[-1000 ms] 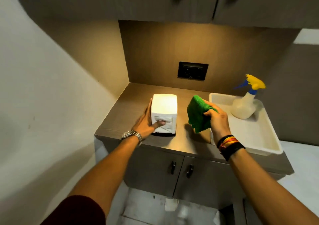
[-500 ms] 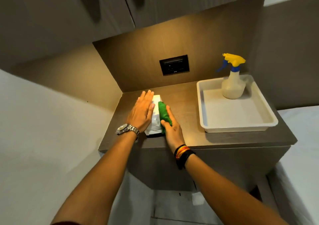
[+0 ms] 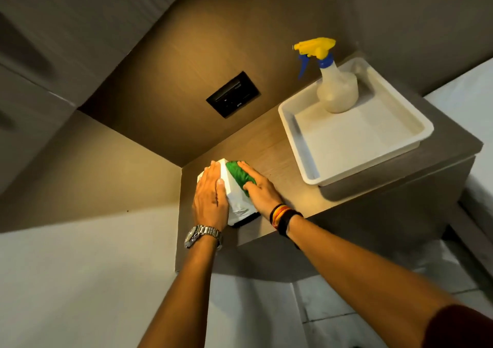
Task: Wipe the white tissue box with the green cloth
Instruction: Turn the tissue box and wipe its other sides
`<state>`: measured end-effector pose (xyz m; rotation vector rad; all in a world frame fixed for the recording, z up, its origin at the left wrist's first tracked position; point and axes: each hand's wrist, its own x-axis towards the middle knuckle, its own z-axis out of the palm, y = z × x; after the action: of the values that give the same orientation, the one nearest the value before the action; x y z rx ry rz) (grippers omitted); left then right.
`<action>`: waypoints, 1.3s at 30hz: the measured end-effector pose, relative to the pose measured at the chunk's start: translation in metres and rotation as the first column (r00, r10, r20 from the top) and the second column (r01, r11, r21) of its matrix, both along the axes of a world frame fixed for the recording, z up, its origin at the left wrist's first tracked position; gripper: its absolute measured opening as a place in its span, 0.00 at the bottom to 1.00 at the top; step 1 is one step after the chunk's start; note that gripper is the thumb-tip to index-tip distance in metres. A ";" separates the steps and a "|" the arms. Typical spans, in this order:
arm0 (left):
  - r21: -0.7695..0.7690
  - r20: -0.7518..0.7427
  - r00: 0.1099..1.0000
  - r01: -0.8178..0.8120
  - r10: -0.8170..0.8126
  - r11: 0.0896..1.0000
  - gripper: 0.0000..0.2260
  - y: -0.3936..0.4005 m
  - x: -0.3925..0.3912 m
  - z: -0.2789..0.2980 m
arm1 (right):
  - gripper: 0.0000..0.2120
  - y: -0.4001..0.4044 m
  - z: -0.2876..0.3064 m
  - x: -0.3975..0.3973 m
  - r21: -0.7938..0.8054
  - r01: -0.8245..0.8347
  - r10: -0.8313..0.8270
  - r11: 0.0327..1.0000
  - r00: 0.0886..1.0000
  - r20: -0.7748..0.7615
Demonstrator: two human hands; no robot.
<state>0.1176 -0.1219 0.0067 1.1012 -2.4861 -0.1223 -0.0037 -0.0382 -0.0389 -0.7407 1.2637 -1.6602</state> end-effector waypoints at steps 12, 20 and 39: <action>-0.018 -0.035 0.999 -0.005 0.005 1.000 0.24 0.002 0.000 -0.002 | 0.33 0.021 -0.028 0.032 -0.015 0.089 -0.090 0.996 0.995 -0.053; -0.013 -0.026 0.999 -0.030 0.030 0.999 0.24 0.003 0.000 -0.003 | 0.29 -0.010 0.022 0.001 -0.060 0.036 -0.038 0.998 0.999 -0.039; -0.013 0.003 1.000 -0.024 0.024 1.000 0.23 0.000 0.001 -0.005 | 0.35 0.041 -0.037 0.032 -0.050 -0.032 0.008 0.998 0.908 -0.419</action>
<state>0.1188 -0.1221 0.0014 1.1263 -2.4721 -0.0981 0.0284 0.0030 -0.0761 -1.1886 1.5004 -1.5735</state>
